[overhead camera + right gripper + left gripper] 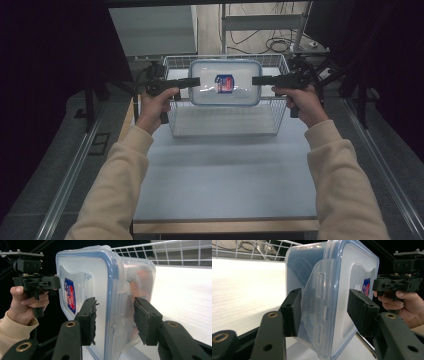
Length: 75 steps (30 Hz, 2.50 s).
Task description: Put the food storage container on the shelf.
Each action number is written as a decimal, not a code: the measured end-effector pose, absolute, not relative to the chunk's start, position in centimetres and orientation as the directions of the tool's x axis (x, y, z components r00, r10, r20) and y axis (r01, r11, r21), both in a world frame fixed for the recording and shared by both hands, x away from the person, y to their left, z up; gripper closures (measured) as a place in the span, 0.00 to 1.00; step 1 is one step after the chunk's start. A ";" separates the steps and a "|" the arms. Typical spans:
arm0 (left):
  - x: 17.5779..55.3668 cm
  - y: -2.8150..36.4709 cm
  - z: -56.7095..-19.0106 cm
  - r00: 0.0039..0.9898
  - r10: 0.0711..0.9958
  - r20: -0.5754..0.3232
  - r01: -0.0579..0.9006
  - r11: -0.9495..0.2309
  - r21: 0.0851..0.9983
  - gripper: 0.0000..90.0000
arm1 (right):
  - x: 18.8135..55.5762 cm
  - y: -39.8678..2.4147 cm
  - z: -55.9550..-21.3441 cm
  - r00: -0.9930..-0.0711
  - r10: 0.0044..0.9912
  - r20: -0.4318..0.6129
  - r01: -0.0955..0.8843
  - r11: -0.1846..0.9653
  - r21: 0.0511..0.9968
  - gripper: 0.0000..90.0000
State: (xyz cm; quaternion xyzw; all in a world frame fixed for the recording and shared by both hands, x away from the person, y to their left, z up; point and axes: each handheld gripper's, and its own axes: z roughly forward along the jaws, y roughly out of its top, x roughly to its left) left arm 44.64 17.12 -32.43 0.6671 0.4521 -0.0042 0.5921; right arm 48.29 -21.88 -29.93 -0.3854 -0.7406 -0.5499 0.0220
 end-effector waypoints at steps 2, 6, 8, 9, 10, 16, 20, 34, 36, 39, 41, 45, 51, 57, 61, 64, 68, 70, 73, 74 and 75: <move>45.2 17.1 -32.3 0.592 0.597 -0.541 0.613 0.102 0.784 0.52 | 48.8 -22.0 -29.8 -0.702 0.548 0.456 0.596 0.101 0.797 0.60; 46.1 17.0 -32.1 0.590 0.594 -0.547 0.615 0.109 0.781 0.52 | 49.7 -22.1 -29.6 -0.686 0.549 0.477 0.613 0.085 0.785 0.60; 46.6 16.9 -32.0 0.584 0.593 -0.554 0.619 0.117 0.777 0.52 | 50.1 -22.1 -29.3 -0.685 0.552 0.476 0.615 0.087 0.783 0.60; 46.8 16.9 -31.9 0.580 0.594 -0.558 0.621 0.120 0.774 0.52 | 50.3 -22.1 -29.3 -0.684 0.554 0.474 0.615 0.091 0.783 0.60; 46.9 16.9 -31.9 0.577 0.593 -0.562 0.623 0.126 0.772 0.52 | 50.5 -22.1 -29.2 -0.680 0.556 0.478 0.620 0.089 0.780 0.60; 48.0 17.2 -32.4 0.556 0.580 -0.595 0.650 0.143 0.746 0.52 | 51.6 -21.9 -29.2 -0.659 0.567 0.494 0.638 0.073 0.767 0.59; 48.6 17.1 -32.5 0.528 0.572 -0.628 0.667 0.179 0.723 0.52 | 52.1 -21.7 -29.3 -0.639 0.584 0.501 0.645 0.053 0.762 0.57; 51.0 16.1 -33.7 0.434 0.606 -0.667 0.709 0.228 0.668 0.35 | 52.9 -20.9 -30.2 -0.536 0.674 0.508 0.667 -0.032 0.745 0.54; 51.2 16.1 -34.0 0.428 0.604 -0.673 0.705 0.243 0.666 0.35 | 52.7 -20.6 -30.4 -0.524 0.698 0.488 0.658 -0.033 0.753 0.54; 51.4 15.7 -34.1 0.423 0.615 -0.665 0.711 0.230 0.665 0.25 | 52.3 -20.4 -30.6 -0.518 0.709 0.477 0.637 -0.052 0.769 0.53; 51.3 15.7 -34.1 0.416 0.635 -0.651 0.700 0.233 0.675 0.20 | 52.0 -20.4 -30.7 -0.520 0.718 0.462 0.622 -0.052 0.781 0.50; 50.7 16.4 -33.5 0.427 0.648 -0.631 0.660 0.253 0.707 0.17 | 51.2 -20.7 -30.6 -0.535 0.722 0.438 0.588 -0.054 0.807 0.42; 47.9 17.3 -32.7 0.479 0.670 -0.567 0.607 0.214 0.765 0.17 | 48.9 -22.1 -30.4 -0.601 0.704 0.378 0.518 -0.017 0.855 0.33; 43.9 17.9 -33.2 0.544 0.640 -0.542 0.578 0.182 0.795 0.19 | 45.4 -23.3 -30.9 -0.673 0.678 0.297 0.460 0.069 0.885 0.29; 40.7 18.0 -34.1 0.573 0.658 -0.488 0.542 0.142 0.828 0.21 | 43.1 -24.1 -31.7 -0.704 0.656 0.272 0.434 0.095 0.896 0.28; 38.5 17.9 -35.1 0.607 0.651 -0.457 0.531 0.096 0.842 0.21 | 41.2 -24.6 -32.8 -0.726 0.635 0.263 0.422 0.110 0.900 0.28; 35.9 17.8 -36.5 0.635 0.644 -0.426 0.516 0.057 0.855 0.22 | 38.8 -25.1 -34.6 -0.753 0.605 0.260 0.409 0.121 0.904 0.27; 34.5 17.7 -37.3 0.648 0.635 -0.421 0.515 0.042 0.856 0.22 | 37.7 -25.3 -35.8 -0.762 0.596 0.252 0.404 0.133 0.905 0.27; 32.3 17.5 -39.0 0.666 0.618 -0.418 0.522 0.015 0.853 0.23 | 36.2 -25.6 -37.9 -0.773 0.579 0.258 0.411 0.148 0.899 0.27; 31.6 17.4 -39.8 0.670 0.601 -0.436 0.535 0.017 0.845 0.23 | 35.7 -25.6 -38.6 -0.776 0.573 0.262 0.417 0.155 0.896 0.26; 30.9 17.4 -40.6 0.673 0.576 -0.463 0.549 0.029 0.835 0.23 | 35.2 -25.7 -39.2 -0.780 0.570 0.258 0.415 0.162 0.895 0.26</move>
